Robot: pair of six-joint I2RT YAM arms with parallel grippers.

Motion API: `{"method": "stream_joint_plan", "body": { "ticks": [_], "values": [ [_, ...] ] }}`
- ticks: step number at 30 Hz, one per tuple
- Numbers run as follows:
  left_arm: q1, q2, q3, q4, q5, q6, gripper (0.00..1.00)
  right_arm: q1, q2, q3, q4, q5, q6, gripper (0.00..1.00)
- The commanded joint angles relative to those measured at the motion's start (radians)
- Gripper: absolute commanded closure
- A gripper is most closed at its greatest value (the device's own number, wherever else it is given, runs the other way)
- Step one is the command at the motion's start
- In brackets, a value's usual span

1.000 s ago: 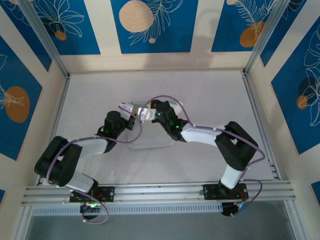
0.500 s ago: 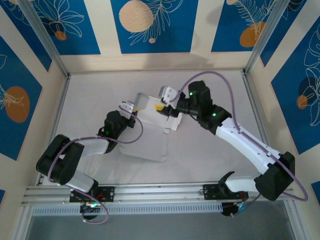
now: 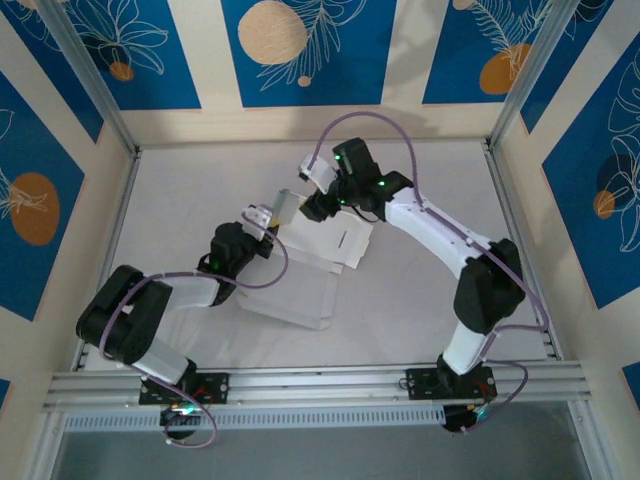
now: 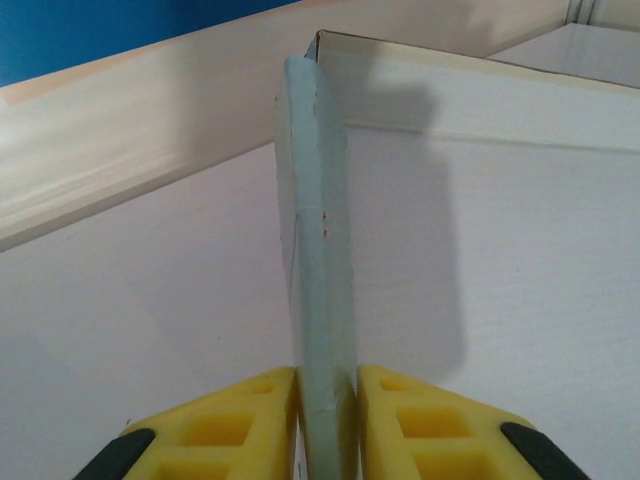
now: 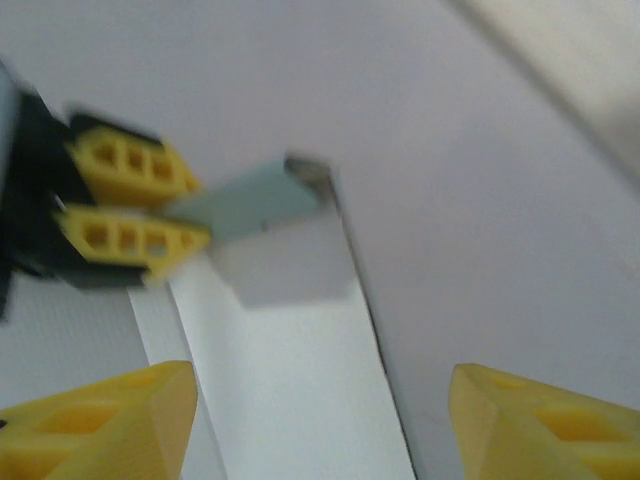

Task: Fold the paper box

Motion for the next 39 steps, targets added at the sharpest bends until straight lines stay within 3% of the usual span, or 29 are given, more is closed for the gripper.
{"method": "stream_joint_plan", "body": {
  "ticks": [1, 10, 14, 23, 26, 39],
  "values": [
    [-0.012, -0.010, -0.002, 0.029, 0.036, 0.041, 0.78, 0.010, 0.017, 0.035, -0.068, 0.073, -0.124, 0.32],
    [-0.020, 0.006, -0.033, 0.108, 0.048, 0.029, 0.79, 0.083, 0.079, -0.023, 0.132, 0.354, -0.286, 0.49],
    [-0.024, 0.006, -0.046, 0.136, 0.053, 0.018, 0.81, 0.087, 0.088, -0.023, 0.159, 0.354, -0.302, 0.57],
    [-0.030, -0.022, -0.058, 0.129, 0.041, 0.023, 0.82, 0.065, 0.126, 0.003, 0.090, 0.342, -0.293, 0.56],
    [-0.031, -0.021, -0.054, 0.125, 0.033, 0.028, 0.82, 0.064, 0.108, -0.013, 0.072, 0.331, -0.280, 0.65],
    [-0.030, -0.019, -0.046, 0.125, 0.017, 0.030, 0.86, 0.062, 0.040, -0.077, -0.010, 0.308, -0.249, 0.62]
  ]
}}
